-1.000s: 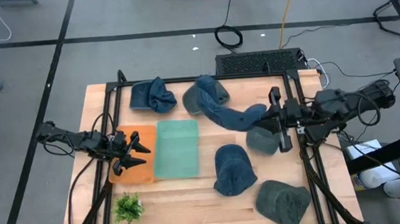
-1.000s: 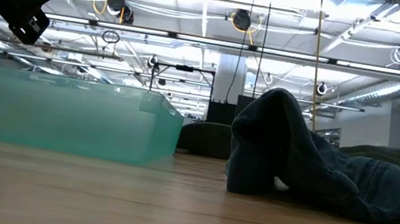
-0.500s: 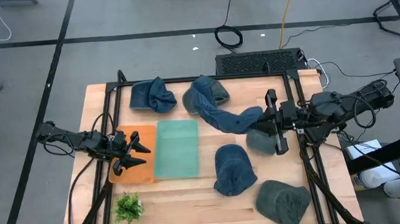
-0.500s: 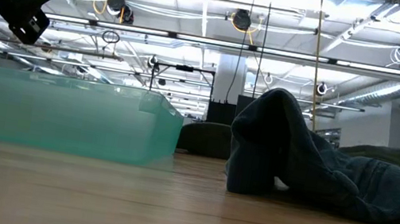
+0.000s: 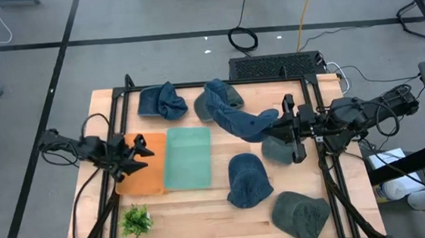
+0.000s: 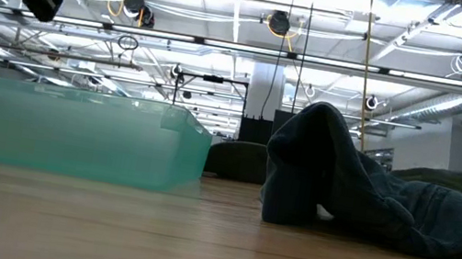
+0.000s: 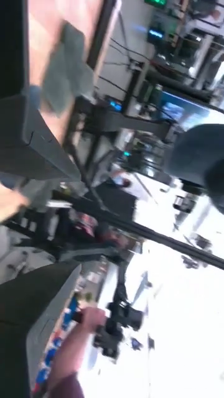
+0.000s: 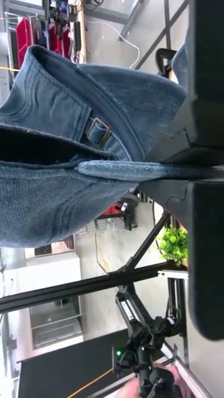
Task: Pick & Place hat
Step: Put the top right blue cap into the orange bin
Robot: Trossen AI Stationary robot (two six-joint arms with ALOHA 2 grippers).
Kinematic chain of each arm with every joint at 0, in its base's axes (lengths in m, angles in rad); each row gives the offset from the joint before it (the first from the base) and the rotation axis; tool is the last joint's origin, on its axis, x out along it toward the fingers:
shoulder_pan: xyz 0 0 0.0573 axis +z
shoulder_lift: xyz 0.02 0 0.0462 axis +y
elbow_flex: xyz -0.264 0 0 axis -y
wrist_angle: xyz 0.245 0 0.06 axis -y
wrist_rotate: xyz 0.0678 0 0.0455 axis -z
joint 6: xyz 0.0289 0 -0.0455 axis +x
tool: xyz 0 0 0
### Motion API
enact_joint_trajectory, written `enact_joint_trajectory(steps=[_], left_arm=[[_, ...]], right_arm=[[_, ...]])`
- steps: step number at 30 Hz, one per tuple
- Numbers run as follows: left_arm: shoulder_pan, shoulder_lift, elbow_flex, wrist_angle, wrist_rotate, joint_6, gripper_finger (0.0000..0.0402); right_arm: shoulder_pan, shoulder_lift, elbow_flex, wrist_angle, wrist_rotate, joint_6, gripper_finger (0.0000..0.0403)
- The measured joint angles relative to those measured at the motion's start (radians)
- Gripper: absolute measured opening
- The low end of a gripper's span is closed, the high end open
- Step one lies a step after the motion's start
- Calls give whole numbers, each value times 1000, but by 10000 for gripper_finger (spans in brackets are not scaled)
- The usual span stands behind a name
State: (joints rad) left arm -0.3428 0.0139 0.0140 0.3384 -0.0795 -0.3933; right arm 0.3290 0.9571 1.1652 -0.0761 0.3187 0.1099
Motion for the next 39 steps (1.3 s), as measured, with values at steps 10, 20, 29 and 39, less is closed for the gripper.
enact_joint_trajectory(steps=[10, 20, 29, 39], left_arm=[[0, 0, 5, 311, 35, 39, 230], [0, 142, 338, -197, -113, 103, 230], [0, 432, 605, -239, -131, 127, 230], [26, 703, 832, -260, -157, 188, 230]], right_arm=[[0, 20, 0, 67, 0, 2, 0], [-16, 80, 0, 159, -10, -18, 0], [-79, 154, 0, 330, -257, -16, 0], [-146, 233, 0, 419, -493, 88, 0]])
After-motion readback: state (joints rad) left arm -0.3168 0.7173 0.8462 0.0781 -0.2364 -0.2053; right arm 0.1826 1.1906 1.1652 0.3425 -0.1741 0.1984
